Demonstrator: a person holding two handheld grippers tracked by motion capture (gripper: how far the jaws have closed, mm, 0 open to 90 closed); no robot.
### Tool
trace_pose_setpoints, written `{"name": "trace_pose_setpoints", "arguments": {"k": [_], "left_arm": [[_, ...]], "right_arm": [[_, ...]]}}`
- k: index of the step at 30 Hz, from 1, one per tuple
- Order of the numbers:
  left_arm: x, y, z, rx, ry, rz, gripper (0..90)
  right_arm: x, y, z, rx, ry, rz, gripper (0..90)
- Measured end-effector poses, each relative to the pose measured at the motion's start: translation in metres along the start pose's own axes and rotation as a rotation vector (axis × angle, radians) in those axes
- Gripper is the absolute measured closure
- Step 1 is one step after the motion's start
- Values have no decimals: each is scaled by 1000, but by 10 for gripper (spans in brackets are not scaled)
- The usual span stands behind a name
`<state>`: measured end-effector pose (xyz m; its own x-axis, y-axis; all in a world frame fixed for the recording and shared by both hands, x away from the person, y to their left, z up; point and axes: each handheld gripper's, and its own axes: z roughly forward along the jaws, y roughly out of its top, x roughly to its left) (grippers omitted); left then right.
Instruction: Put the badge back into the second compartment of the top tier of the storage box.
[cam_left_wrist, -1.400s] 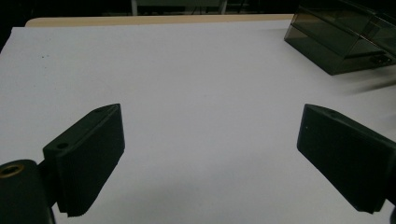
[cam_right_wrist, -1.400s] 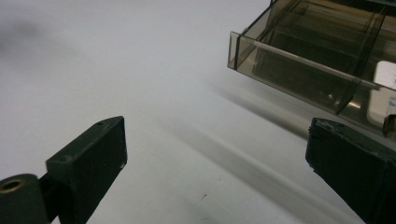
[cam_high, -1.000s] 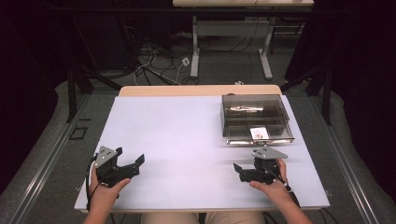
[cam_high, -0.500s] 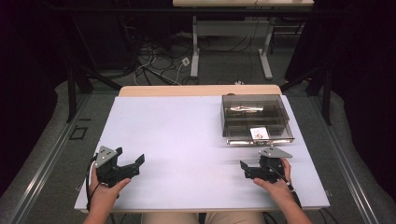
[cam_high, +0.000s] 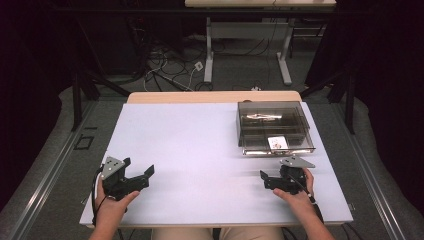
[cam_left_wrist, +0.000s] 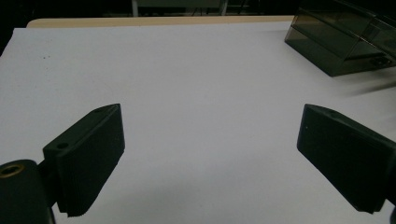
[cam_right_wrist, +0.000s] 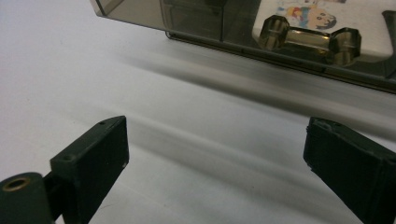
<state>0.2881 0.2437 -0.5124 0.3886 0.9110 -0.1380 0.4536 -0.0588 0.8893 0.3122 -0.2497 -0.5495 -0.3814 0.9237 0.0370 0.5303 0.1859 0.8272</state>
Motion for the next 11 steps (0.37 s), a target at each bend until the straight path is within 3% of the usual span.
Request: {"name": "trace_pose_setpoints", "arguments": {"k": [11], "left_arm": [[1, 0, 1, -1, 3, 3, 77]], "right_arm": [[0, -1, 2, 11, -2, -10, 66]]}}
